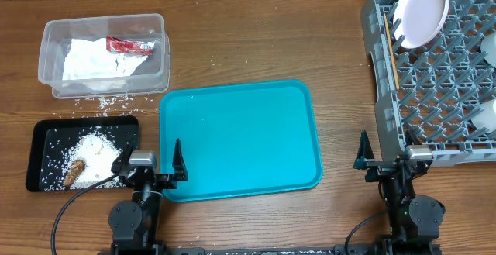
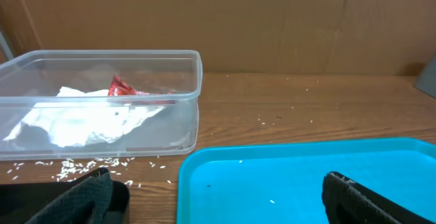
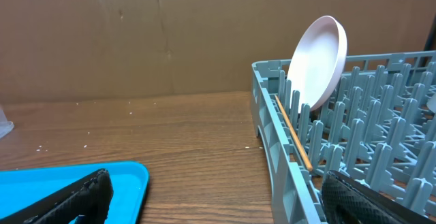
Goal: Sort waste into correct bins and load items into the dishwasher
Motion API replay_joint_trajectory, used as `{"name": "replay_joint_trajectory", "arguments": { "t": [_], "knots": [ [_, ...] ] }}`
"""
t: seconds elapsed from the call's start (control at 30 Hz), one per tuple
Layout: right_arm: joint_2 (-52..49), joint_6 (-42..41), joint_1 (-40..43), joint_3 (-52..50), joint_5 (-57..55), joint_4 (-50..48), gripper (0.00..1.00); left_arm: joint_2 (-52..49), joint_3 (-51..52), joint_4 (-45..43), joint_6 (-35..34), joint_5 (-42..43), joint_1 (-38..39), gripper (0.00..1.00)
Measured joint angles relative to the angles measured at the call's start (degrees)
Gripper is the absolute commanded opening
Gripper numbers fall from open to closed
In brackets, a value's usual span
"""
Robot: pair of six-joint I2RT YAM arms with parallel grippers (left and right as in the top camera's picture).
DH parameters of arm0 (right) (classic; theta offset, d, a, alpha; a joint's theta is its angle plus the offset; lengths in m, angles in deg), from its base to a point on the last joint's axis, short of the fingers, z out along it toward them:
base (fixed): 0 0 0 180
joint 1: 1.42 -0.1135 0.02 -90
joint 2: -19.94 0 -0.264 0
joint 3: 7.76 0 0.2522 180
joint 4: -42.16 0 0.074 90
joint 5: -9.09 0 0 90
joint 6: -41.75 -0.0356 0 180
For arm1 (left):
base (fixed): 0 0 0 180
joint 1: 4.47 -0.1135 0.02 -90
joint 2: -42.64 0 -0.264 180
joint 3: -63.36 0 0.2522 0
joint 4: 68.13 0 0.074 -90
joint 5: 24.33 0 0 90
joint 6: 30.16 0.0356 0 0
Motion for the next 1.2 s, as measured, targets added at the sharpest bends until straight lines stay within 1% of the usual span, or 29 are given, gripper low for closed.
{"name": "replay_joint_trajectory", "arguments": {
  "t": [0.2, 1.2],
  "knots": [
    [0.0, 0.0, 0.0, 0.0, 0.0, 0.0, 1.00, 0.0, 0.0, 0.0, 1.2, -0.3, 0.0, 1.00],
    [0.0, 0.0, 0.0, 0.0, 0.0, 0.0, 1.00, 0.0, 0.0, 0.0, 1.3, -0.3, 0.0, 1.00]
  ]
}}
